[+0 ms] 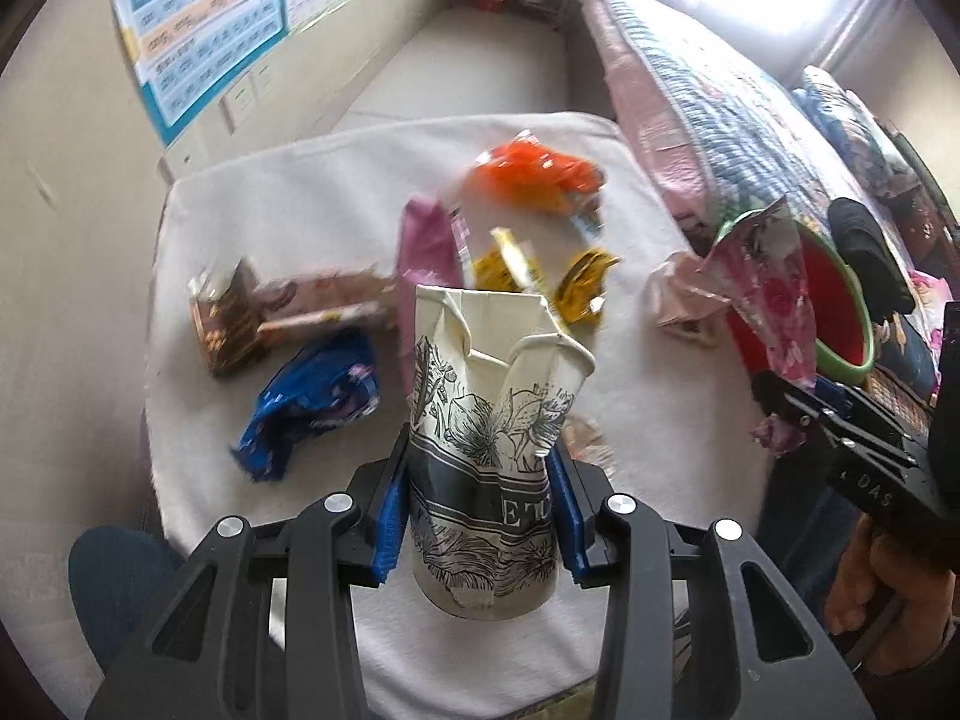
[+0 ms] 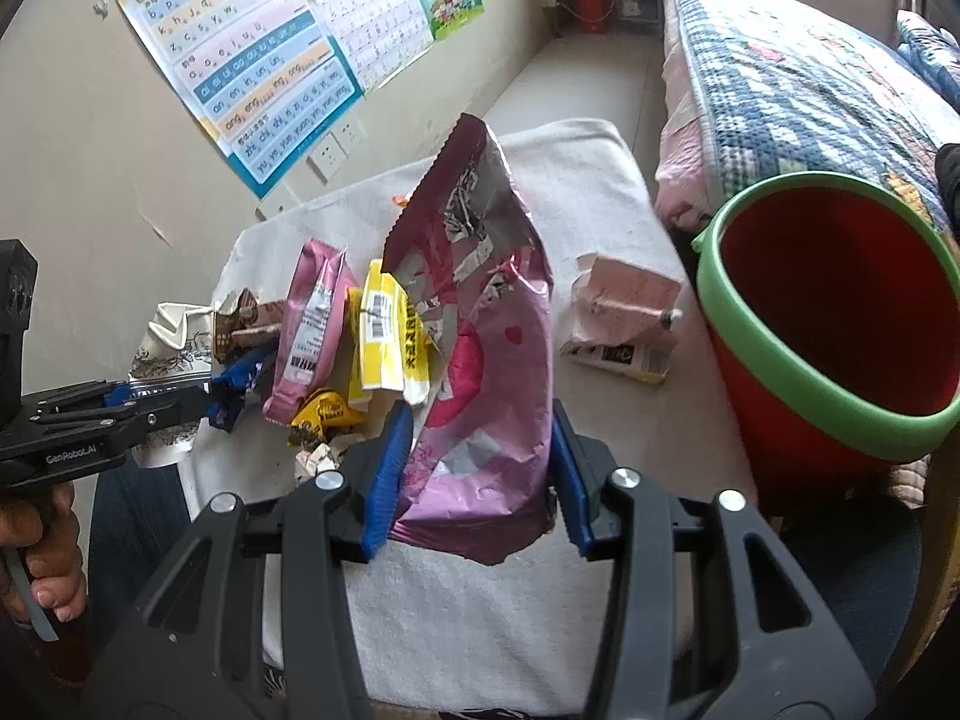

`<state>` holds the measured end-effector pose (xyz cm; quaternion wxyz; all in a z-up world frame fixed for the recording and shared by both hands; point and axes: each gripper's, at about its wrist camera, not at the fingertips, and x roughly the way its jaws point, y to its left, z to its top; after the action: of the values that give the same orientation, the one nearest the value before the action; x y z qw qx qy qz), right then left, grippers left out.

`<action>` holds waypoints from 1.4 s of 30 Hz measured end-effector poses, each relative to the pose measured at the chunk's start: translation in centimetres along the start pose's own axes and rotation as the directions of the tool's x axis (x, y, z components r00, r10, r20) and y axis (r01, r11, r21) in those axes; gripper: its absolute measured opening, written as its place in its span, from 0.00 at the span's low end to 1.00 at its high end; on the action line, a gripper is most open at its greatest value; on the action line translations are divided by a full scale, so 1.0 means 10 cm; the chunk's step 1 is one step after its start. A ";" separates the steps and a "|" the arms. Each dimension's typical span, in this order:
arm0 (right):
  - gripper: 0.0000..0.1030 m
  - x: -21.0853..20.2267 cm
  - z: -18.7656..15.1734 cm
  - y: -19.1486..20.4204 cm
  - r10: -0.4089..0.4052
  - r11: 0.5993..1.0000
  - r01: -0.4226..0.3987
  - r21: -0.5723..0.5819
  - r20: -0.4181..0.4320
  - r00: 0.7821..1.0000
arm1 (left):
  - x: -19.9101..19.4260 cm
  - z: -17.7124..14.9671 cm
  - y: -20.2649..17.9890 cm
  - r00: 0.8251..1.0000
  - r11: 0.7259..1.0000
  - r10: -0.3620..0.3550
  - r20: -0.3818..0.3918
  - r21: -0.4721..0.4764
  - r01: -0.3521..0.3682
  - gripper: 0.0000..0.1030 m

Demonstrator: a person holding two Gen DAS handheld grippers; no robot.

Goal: Collect trash
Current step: 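Lift the paper cup and pink bag with both tools toward the red bucket, then open the right tool to drop the pink bag into the bucket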

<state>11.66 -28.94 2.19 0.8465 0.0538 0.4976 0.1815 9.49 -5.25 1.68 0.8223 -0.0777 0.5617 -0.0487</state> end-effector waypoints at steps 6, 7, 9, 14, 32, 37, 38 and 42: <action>0.42 -0.14 0.08 -0.16 -0.029 0.999 0.028 0.033 0.034 0.999 | 0.01 0.14 -0.28 1.000 0.998 -0.026 0.017 0.051 0.025 0.37; 0.42 -0.17 0.09 -0.21 -0.037 0.998 0.035 0.042 0.041 0.998 | 0.01 0.16 -0.32 0.999 0.998 -0.030 0.019 0.058 0.029 0.37; 0.42 -0.22 0.11 -0.28 -0.052 0.997 0.049 0.055 0.052 0.997 | 0.02 0.21 -0.42 0.999 0.996 -0.040 0.022 0.079 0.038 0.37; 0.42 -0.37 0.17 -0.55 -0.096 0.992 0.089 0.091 0.083 0.992 | 0.06 0.32 -0.69 0.998 0.990 -0.060 0.022 0.126 0.057 0.37; 0.42 -0.84 0.33 -1.47 -0.214 0.960 0.176 0.218 0.163 0.963 | 0.09 0.76 -2.08 0.980 0.933 -0.196 0.033 0.315 0.176 0.37; 0.42 -0.90 0.32 -1.69 -0.234 0.950 0.188 0.250 0.166 0.958 | 0.16 0.88 -2.34 0.970 0.924 -0.242 0.019 0.309 0.225 0.37; 0.42 -0.90 0.31 -1.72 -0.236 0.948 0.190 0.254 0.166 0.958 | 0.18 0.92 -2.41 0.968 0.922 -0.252 0.015 0.308 0.235 0.37; 0.42 -0.91 0.30 -1.87 -0.244 0.942 0.194 0.276 0.163 0.956 | 0.24 0.99 -2.59 0.960 0.911 -0.278 0.002 0.317 0.263 0.37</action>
<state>15.04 -49.31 6.10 0.8918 0.1244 0.4347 0.0137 19.81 -30.43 7.73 0.8224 -0.0245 0.5110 -0.2488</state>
